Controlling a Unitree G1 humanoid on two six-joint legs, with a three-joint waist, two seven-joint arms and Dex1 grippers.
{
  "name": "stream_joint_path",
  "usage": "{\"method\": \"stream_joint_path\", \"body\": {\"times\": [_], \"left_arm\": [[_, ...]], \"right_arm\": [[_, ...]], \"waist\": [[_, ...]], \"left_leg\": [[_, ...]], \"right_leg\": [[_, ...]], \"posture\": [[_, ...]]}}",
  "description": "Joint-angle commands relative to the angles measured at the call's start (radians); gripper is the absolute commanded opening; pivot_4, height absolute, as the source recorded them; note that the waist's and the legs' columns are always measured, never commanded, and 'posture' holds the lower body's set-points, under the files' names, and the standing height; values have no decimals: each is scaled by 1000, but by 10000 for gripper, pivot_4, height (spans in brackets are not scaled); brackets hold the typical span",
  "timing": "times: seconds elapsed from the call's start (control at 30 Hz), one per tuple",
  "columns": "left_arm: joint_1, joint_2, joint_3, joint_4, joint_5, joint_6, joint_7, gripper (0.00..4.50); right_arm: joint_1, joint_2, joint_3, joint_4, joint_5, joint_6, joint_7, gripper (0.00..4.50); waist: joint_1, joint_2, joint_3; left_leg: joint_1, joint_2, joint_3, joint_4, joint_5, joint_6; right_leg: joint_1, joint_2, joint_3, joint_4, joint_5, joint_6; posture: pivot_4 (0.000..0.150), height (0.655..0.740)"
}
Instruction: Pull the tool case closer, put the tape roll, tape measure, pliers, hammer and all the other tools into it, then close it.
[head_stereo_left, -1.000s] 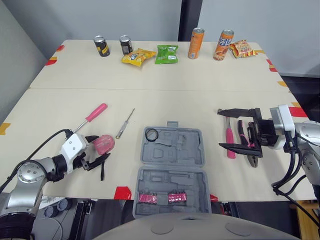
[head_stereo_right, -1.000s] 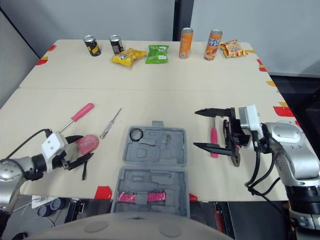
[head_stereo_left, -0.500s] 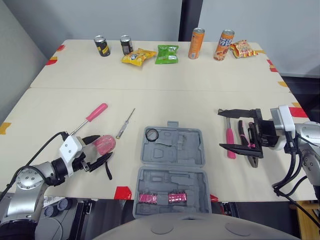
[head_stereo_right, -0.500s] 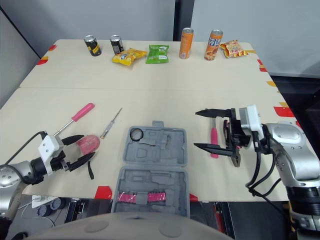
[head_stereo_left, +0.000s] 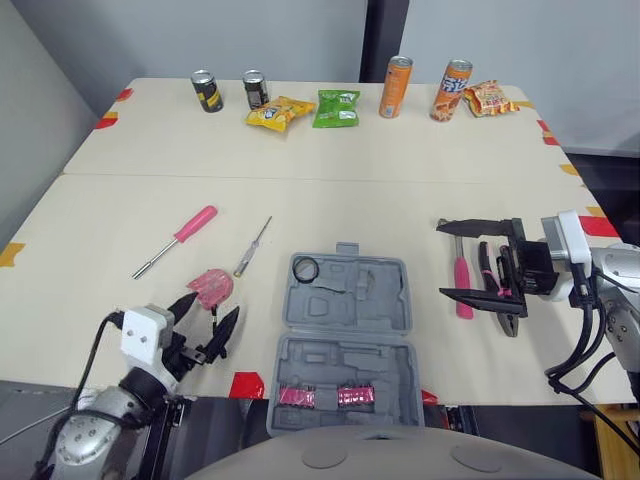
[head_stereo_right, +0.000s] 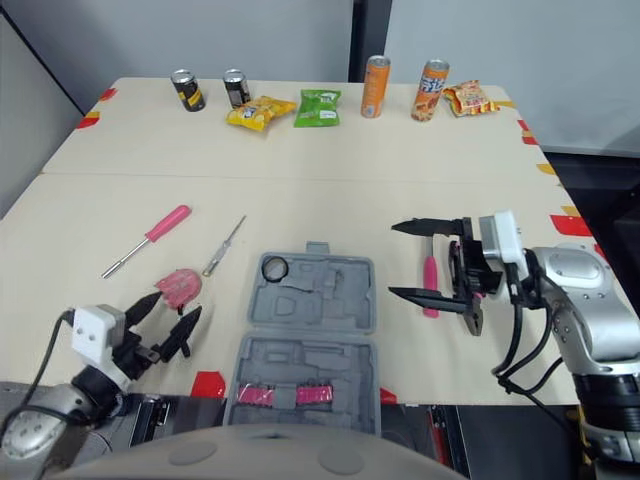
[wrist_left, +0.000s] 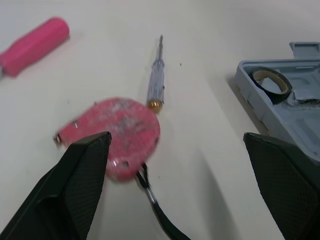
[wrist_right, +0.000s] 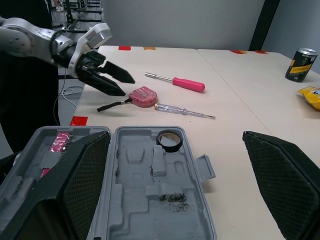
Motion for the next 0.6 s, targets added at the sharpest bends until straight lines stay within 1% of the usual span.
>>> {"method": "stream_joint_path", "body": {"times": [0.03,0.2,0.3,0.43,0.53,0.6], "left_arm": [[44,-50,-37,-85,47,64,117,44736],[24,-100,-96,-90,128,132,232,44736],[-34,-108,-95,-59,167,180,291,44736],[-90,-97,-94,-32,185,225,314,44736],[-102,-95,-93,-29,186,239,319,44736],[-109,-98,-87,-18,186,237,320,39580]], "right_arm": [[-13,-12,-23,1,12,-9,12,45000],[-14,-15,-23,2,11,-8,17,45000],[-22,-16,-18,6,8,-9,20,45000],[-32,-14,-14,16,2,-13,23,45000],[-32,-12,-14,15,0,-15,23,45000],[-30,-11,-14,14,-1,-16,22,45000]], "waist": [[0,0,0],[1,0,0],[2,1,0],[-2,5,-1],[-1,5,-1],[1,6,-2]], "left_leg": [[0,0,0,0,0,0],[0,0,-1,0,0,0],[0,0,-1,0,0,0],[0,0,0,0,0,0],[0,-1,0,0,0,0],[0,-1,0,0,0,0]], "right_leg": [[0,0,0,0,0,0],[0,0,0,0,0,0],[0,0,0,0,0,0],[0,0,0,0,0,0],[0,1,1,-1,0,0],[0,1,1,-1,0,0]], "posture": [[1500,7400],[1500,7400],[1500,7400],[1500,7400],[1500,7400],[1500,7400]]}}
